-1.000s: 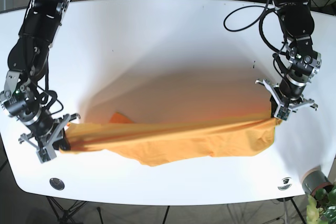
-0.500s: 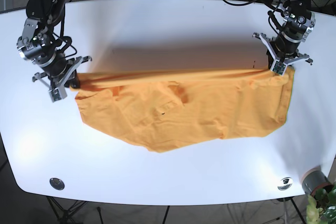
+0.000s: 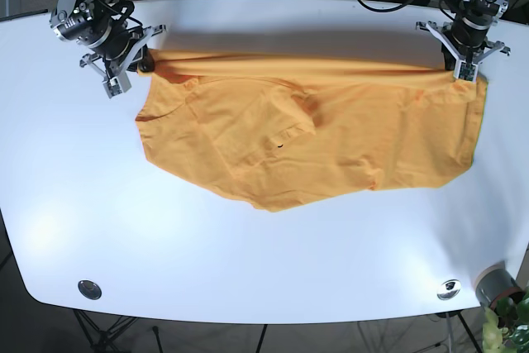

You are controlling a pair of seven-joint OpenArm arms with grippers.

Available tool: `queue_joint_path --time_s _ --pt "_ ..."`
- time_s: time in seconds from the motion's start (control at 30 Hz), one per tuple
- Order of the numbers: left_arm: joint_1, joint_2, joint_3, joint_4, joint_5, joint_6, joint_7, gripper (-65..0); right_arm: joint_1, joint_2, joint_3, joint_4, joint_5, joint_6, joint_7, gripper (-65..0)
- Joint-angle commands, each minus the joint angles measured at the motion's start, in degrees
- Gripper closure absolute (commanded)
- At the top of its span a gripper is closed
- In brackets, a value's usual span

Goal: Fold the T-shirt properly
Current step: 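Lay the T-shirt flat and open both grippers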

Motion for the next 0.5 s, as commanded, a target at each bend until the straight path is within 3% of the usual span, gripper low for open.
queue_joint_path --time_s 0.0,0.07,0.23,0.3,0.4,0.47 --pt "0.77 -0.29 -0.69 1.02 0.51 1.01 -0.63 0.0 -1.06 0.38 0.61 0.98 -0.93 -0.39 0.69 -11.6" --pt "1.38 -0.29 -0.6 1.02 0.51 1.01 -0.63 -3.2 -2.29 0.29 0.61 1.24 -0.67 -0.21 0.69 -19.2" --pt "2.18 -0.29 -0.6 1.02 0.07 1.01 -0.63 -30.7 -4.22 0.47 0.87 1.24 6.98 3.21 0.69 -45.7" --pt "2.26 -0.29 -0.6 1.1 -0.02 1.01 -0.63 -38.1 -4.66 0.82 0.87 1.24 9.79 3.65 0.69 -53.3" --pt "2.44 -0.29 -0.69 1.46 -1.17 1.01 -0.63 -38.9 -4.75 0.82 0.96 1.33 13.48 3.65 0.69 -55.8" --pt "4.2 -0.64 -0.95 2.16 -5.21 1.01 -0.63 -38.9 -4.57 0.91 0.96 1.33 14.8 3.65 0.69 -54.2"
